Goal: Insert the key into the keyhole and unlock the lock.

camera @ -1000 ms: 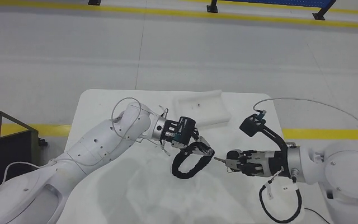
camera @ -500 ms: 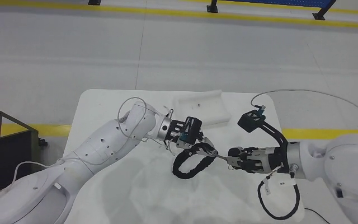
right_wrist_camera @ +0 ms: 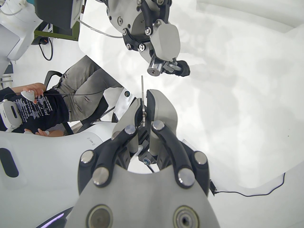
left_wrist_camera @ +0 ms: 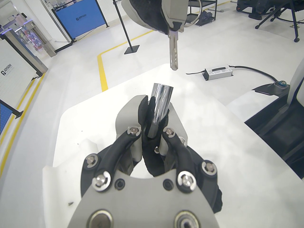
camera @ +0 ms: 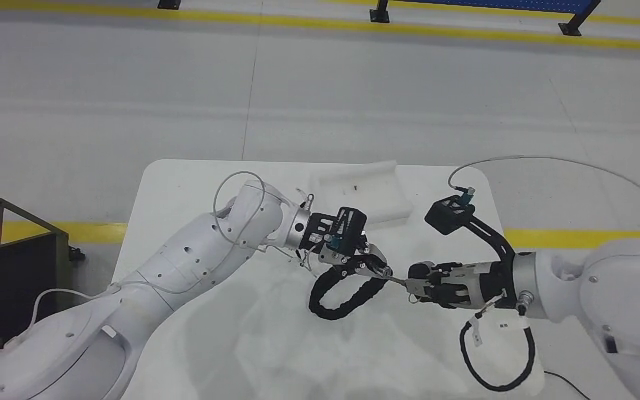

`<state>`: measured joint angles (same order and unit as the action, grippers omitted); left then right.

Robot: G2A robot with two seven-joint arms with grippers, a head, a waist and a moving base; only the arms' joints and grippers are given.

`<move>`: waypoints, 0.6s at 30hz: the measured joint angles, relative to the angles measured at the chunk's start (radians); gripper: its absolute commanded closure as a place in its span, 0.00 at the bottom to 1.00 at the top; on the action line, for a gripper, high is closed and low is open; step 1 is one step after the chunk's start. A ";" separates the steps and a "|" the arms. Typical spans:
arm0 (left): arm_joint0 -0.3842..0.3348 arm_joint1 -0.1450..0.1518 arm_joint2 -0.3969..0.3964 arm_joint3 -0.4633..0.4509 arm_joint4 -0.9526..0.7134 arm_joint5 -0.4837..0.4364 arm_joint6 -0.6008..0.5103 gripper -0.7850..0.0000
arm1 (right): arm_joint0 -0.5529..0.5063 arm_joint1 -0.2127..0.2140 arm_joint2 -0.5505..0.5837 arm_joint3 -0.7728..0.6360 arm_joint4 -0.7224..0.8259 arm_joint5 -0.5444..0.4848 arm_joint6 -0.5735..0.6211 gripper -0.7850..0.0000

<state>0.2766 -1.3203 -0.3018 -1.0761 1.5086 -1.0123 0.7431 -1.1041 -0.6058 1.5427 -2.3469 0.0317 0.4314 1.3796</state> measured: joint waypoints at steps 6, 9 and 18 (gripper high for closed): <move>0.005 0.000 -0.006 0.000 -0.010 0.000 -0.004 1.00 | -0.035 0.004 0.010 0.003 -0.012 0.030 -0.023 1.00; 0.005 0.003 -0.010 0.002 -0.011 0.000 -0.002 1.00 | -0.044 0.009 0.013 0.003 -0.019 0.033 -0.023 1.00; 0.003 0.007 -0.007 -0.006 -0.014 0.000 -0.009 1.00 | -0.049 0.023 0.016 -0.002 -0.017 0.044 -0.035 1.00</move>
<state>0.2793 -1.3129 -0.3086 -1.0819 1.4950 -1.0123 0.7344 -1.1531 -0.5829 1.5584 -2.3485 0.0142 0.4751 1.3449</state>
